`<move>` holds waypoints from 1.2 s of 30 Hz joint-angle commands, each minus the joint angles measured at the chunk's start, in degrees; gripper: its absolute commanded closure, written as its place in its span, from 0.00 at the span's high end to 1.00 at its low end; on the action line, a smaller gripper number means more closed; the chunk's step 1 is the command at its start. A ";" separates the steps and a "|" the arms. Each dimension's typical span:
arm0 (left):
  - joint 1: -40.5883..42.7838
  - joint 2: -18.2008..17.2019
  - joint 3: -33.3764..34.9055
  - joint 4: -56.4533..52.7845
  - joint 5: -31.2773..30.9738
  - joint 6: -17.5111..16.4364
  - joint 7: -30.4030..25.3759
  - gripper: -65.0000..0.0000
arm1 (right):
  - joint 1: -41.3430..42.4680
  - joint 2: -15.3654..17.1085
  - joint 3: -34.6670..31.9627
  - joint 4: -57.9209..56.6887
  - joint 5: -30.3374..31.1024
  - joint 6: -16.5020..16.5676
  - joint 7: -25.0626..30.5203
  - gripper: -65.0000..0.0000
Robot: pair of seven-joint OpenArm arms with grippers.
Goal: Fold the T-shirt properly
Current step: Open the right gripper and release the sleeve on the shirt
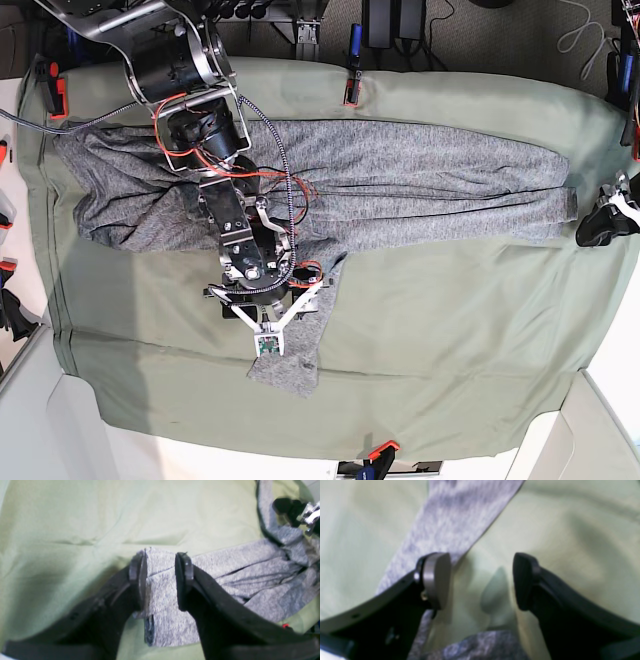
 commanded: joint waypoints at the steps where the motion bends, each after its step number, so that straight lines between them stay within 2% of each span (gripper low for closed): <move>1: -0.46 -1.60 -0.59 0.81 -1.73 -0.49 -1.01 0.35 | 1.99 -0.55 0.00 0.90 0.28 1.22 1.95 0.60; 10: -0.44 -1.60 -0.59 0.81 -2.05 -0.49 0.83 0.35 | 2.03 -0.55 0.00 0.90 4.33 10.14 2.19 0.60; 16: -0.46 -1.60 -0.59 0.81 -2.56 -0.49 0.90 0.35 | 1.90 -0.55 0.00 0.85 4.90 9.33 2.05 0.60; 19: -0.46 -1.60 -0.59 0.81 -3.21 -0.49 0.90 0.35 | 1.73 -0.55 0.00 0.74 4.85 6.73 1.60 0.59; 21: -0.46 -1.60 -0.59 0.81 -3.58 -0.49 0.87 0.35 | 1.70 -0.55 0.00 0.42 4.68 6.67 1.49 0.48; 26: -0.46 -1.60 -0.59 0.81 -3.61 -0.49 0.90 0.35 | 1.70 -0.57 0.00 0.31 4.63 12.09 0.57 0.01; 30: -0.46 -1.60 -0.59 0.81 -3.61 -0.49 0.70 0.35 | 1.73 -0.55 0.00 0.37 3.63 12.83 0.66 0.00; 33: -0.46 -1.60 -0.59 0.81 -3.63 -0.49 0.63 0.35 | 1.73 -0.55 -0.09 0.68 5.01 18.36 0.63 0.00; 36: -0.46 -1.60 -0.59 0.81 -3.61 -0.49 0.37 0.35 | 1.73 -0.55 -0.94 0.70 9.75 26.43 0.57 0.00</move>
